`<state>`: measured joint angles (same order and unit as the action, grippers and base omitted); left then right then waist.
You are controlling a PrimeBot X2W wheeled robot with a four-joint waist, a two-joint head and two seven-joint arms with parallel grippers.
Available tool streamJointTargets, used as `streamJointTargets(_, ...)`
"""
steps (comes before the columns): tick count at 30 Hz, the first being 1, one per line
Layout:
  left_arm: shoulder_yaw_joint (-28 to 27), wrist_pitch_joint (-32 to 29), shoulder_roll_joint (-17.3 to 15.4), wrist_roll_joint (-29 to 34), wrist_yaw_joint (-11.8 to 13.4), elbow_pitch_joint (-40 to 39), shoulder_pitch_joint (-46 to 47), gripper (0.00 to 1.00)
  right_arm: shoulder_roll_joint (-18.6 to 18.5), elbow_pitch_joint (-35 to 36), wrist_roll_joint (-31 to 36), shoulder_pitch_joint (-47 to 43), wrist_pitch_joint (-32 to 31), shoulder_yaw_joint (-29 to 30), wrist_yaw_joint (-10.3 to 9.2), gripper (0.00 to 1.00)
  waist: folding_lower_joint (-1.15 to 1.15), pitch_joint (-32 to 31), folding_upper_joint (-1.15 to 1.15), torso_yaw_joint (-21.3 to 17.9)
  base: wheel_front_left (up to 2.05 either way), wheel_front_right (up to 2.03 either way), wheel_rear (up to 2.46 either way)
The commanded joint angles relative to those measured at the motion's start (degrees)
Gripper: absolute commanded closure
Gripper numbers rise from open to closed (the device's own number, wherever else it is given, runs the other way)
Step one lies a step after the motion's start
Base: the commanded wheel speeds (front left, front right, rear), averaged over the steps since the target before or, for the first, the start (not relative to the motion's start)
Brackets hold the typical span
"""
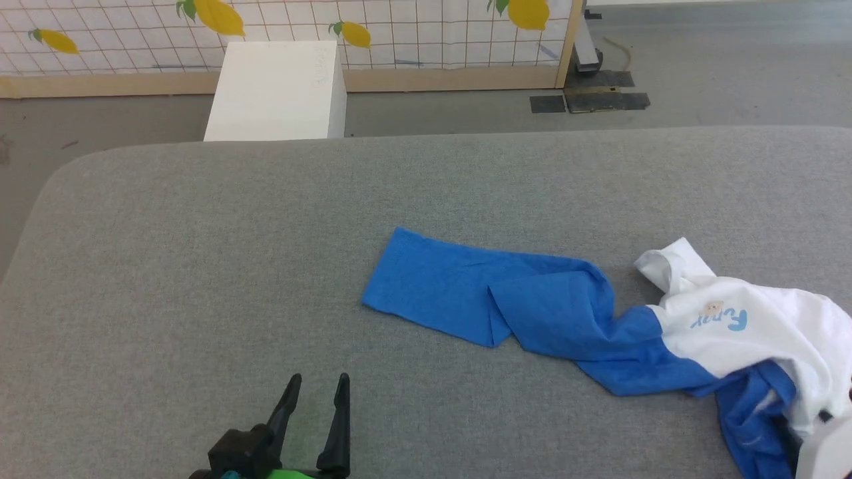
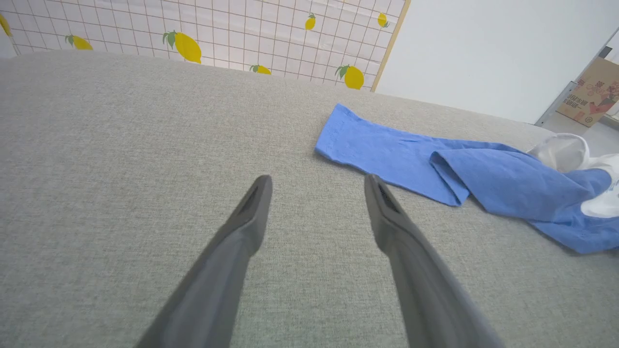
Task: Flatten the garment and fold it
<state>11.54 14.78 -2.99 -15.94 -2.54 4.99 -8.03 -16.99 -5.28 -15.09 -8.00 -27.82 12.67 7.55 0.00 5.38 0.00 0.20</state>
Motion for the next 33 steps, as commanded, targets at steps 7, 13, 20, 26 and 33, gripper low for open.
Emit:
streamJointTargets(7, -0.1, 0.2, 0.1, 1.3, -0.1, -2.5, 2.0, 0.00, 2.2, 11.5, -3.0, 0.7, 1.3, 2.1, -0.06, 0.00, 0.00, -0.2, 0.00, -0.1, 0.00, 0.00, 0.00)
streamJointTargets(13, -1.2, 0.2, 0.1, 2.2, -0.1, -3.7, 1.7, 0.00, 10.8, 27.3, -0.9, -2.2, 8.0, 2.7, -0.06, 0.00, 0.00, 0.3, 0.00, -1.7, 0.00, 0.00, 0.00)
streamJointTargets(20, -0.8, 0.2, 0.1, 2.0, -0.1, -3.6, 1.6, 0.00, 13.8, 25.7, 3.4, -3.3, 18.2, -1.3, -0.06, 0.00, 0.00, 0.9, 0.00, -1.4, 0.00, 0.00, 0.00)
streamJointTargets(26, -0.7, 0.2, 0.1, 2.0, 0.0, -3.9, 1.9, 0.00, 14.1, 18.4, 2.3, -4.0, 25.6, -3.0, -0.06, 0.00, 0.00, 1.5, 0.00, 0.4, 0.00, 0.00, 0.00)
streamJointTargets(33, -0.1, 0.2, 0.1, 1.6, 0.5, -4.0, 2.1, 0.00, 14.1, 15.7, 5.9, 0.4, 24.6, -6.7, -0.06, 0.00, 0.00, 2.5, 0.00, 2.3, 0.00, 0.00, 0.00)
